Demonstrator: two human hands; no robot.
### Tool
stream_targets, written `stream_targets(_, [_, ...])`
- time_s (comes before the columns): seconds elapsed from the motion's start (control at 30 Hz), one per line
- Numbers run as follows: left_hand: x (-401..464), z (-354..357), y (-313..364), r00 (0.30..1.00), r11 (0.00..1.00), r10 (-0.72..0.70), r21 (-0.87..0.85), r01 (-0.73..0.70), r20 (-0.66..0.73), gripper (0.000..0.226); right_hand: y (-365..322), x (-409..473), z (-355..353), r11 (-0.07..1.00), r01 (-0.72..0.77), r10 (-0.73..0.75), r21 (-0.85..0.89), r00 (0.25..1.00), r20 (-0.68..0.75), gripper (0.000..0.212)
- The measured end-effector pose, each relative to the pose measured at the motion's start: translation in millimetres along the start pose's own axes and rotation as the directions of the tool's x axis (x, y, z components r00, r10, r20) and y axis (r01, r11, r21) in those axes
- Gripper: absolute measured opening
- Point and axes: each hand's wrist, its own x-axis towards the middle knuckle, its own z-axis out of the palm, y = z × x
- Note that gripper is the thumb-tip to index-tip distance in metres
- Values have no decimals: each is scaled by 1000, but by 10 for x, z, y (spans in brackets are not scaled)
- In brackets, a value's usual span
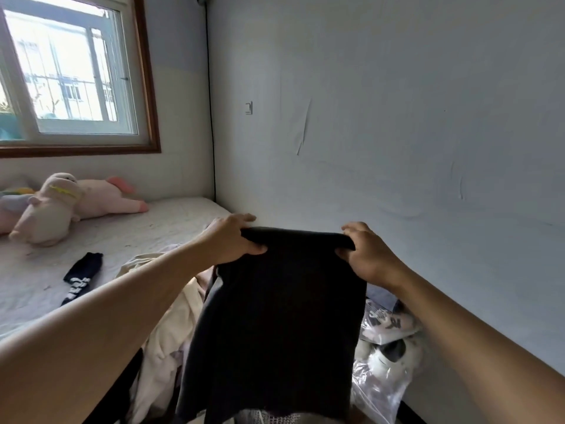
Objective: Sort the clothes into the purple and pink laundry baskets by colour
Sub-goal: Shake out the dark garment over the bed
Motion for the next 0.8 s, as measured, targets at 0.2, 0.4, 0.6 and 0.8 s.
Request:
stream_targets(0.2, [-120,69,239,989,813,36,-579,54,142,12,-358,-130,137,953,296,-298,-71,954,-34,58])
stream_targets(0.4, [-191,-7,152,998,651,15,-758,38,63,19,-453,-109,195,923,384,-378,-20,894,-241,20])
stream_targets(0.6, [-519,210,-126,907,414,71,-840,351,414,70,-495,8,111,927,364,-369,-87,849,-379,23])
stream_targets(0.8, [-612,746,9,942,630,-218,-700,337,257,36,-564,135,88,970,227,-244,-91,861,-446,30])
